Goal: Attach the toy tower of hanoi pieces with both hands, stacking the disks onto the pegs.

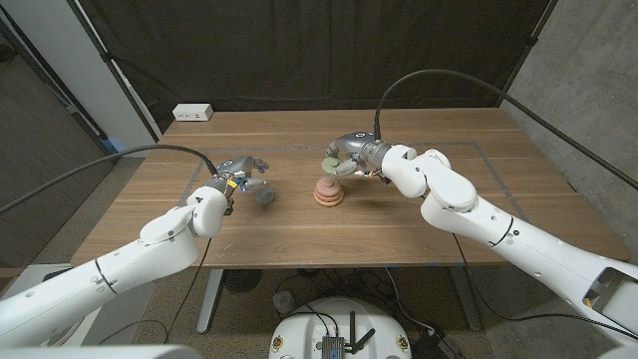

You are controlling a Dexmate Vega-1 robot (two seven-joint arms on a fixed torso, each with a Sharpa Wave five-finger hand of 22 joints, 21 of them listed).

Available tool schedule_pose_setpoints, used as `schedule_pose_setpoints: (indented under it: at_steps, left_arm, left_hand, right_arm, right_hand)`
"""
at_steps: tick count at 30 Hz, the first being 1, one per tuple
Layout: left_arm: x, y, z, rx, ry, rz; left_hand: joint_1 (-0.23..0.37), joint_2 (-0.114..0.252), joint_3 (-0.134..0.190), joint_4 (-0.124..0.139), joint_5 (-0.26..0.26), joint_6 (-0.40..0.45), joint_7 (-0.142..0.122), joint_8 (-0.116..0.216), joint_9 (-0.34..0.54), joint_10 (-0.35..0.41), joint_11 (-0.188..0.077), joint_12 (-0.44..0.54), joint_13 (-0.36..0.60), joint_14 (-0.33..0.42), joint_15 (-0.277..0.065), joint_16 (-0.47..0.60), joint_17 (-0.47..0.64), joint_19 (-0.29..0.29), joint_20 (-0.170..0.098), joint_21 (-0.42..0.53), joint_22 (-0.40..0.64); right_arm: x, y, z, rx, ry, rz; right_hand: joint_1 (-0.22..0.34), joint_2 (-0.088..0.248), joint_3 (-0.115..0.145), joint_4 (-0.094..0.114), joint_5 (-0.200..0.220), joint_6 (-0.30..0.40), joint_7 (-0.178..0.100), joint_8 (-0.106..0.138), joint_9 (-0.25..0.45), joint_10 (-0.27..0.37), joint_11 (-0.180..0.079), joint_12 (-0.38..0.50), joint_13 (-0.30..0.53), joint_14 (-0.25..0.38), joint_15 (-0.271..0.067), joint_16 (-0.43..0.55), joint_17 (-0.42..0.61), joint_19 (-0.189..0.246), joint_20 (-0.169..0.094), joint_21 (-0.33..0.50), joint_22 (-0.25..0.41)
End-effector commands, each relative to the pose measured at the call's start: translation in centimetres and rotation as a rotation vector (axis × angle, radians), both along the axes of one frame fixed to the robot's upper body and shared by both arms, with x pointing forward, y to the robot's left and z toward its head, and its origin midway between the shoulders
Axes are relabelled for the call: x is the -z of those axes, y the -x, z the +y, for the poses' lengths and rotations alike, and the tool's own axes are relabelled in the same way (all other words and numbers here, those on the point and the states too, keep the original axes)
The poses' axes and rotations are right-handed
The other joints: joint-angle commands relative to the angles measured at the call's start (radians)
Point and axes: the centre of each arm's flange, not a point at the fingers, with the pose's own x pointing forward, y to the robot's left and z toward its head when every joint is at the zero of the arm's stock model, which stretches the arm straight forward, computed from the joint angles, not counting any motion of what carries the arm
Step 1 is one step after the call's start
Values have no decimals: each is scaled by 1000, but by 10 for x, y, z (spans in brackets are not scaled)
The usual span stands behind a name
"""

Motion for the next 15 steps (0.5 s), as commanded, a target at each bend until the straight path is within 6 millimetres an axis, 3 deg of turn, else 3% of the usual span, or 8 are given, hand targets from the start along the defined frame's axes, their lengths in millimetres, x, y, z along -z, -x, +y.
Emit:
schedule_pose_setpoints:
  at_steps: [1, 15]
  left_arm:
    - [2, -1, 0, -1, 1, 6]
    - [0, -1, 0, 3, 9, -1]
  left_hand:
    - [12, 0, 8, 4, -4, 10, -4, 3, 6, 9, -1, -3, 2, 11, -63, 3, 0, 7, -126, 4, 2]
    - [13, 0, 11, 3, -4, 11, -4, 2, 7, 14, -3, -3, 3, 11, -63, 4, 1, 6, -126, 4, 1]
  right_arm:
    - [-1, -3, 8, -3, 17, 10]
    - [5, -10, 14, 12, 38, 35]
  right_hand:
    - [116, 107, 21, 20, 8, 36, -30, 7, 3, 66, -62, 2, 7, 6, 0, 5, 4, 9, -21, 7, 1]
    - [121, 109, 21, 19, 10, 35, -31, 6, 4, 68, -66, -1, 11, 2, 0, 3, 2, 6, -21, 7, 1]
